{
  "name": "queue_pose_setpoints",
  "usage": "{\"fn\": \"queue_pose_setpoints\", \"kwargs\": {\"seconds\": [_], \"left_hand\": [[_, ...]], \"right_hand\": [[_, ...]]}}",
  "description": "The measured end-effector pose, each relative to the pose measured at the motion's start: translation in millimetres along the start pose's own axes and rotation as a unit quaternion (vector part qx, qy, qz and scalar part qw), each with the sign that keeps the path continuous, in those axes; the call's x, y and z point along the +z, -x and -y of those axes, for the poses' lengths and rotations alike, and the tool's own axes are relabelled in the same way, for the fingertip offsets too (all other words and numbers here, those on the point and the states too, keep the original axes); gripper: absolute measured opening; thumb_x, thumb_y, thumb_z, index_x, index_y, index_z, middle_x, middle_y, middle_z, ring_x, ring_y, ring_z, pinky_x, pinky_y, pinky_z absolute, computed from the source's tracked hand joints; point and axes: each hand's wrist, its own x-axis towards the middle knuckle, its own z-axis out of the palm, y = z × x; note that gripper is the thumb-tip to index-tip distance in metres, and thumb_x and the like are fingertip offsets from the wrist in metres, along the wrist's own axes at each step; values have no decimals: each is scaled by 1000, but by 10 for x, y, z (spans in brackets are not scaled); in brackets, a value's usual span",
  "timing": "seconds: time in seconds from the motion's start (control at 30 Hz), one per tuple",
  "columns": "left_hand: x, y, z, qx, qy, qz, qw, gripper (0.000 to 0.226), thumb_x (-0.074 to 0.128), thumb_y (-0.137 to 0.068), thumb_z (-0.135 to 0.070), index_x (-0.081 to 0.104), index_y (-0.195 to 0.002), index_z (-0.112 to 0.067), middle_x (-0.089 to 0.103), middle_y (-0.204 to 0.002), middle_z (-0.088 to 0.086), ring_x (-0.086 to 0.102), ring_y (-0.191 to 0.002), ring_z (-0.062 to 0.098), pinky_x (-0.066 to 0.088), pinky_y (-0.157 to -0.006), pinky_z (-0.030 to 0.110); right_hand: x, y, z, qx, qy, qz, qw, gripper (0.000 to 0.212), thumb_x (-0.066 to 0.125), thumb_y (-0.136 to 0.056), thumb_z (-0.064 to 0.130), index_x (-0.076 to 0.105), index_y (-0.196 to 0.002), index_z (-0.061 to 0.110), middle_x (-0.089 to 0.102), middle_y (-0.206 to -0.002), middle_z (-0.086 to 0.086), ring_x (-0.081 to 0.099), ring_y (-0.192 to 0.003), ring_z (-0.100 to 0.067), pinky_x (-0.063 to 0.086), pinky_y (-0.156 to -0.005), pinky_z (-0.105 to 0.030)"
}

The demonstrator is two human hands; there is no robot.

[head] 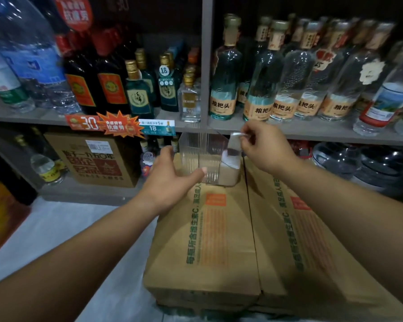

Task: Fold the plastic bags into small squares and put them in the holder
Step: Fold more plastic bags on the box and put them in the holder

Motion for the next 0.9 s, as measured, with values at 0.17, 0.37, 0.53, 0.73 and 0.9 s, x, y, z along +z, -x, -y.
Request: {"fn": "queue_pose_setpoints", "kwargs": {"seconds": [0.17, 0.37, 0.53, 0.73, 0.9], "left_hand": [[141, -235, 2, 8, 83, 9, 996, 102, 66, -67, -83, 26, -148, -36, 49, -147, -11, 48, -134, 11, 38, -116, 43], [266, -269, -26, 21, 96, -7, 995, 66, 63, -91, -58, 32, -144, -34, 48, -132, -20, 46, -123, 3, 32, -100, 24], [286, -271, -12, 20, 103, -17, 994, 61, 63, -90, -59, 35, -140, -37, 54, -134, -20, 51, -124, 5, 37, -105, 29], [287, -272, -19, 12, 91, -15, 996, 51, 63, -91, -59, 35, -128, -40, 57, -131, -17, 54, -120, 6, 37, -99, 27], [304, -277, 5, 12, 91, -25, 995, 58, 64, -90, -60, 37, -135, -34, 58, -131, -16, 56, -120, 8, 41, -103, 31]], "right_hand": [[173, 55, -84, -98, 97, 31, 990, 10, 60, -95, 20, 64, -101, 13, 69, -91, -8, 63, -86, -29, 47, -70, -37], [275, 89, -143, -83, 100, 67, 989, 12, 58, -97, 25, 64, -105, 19, 62, -93, -5, 55, -92, -21, 49, -75, -39], [235, 16, -168, -18, 6, 149, 989, 6, 62, -96, 20, 67, -95, 23, 67, -92, 8, 62, -88, -14, 48, -76, -32], [100, -51, -83, 35, -50, 228, 972, 29, 64, -91, 22, 67, -120, 22, 67, -112, 9, 62, -102, -8, 51, -90, -27], [78, 51, -32, 6, 41, 282, 958, 41, 62, -86, 32, 57, -126, 27, 65, -116, 2, 61, -104, -19, 53, -91, -39]]}}
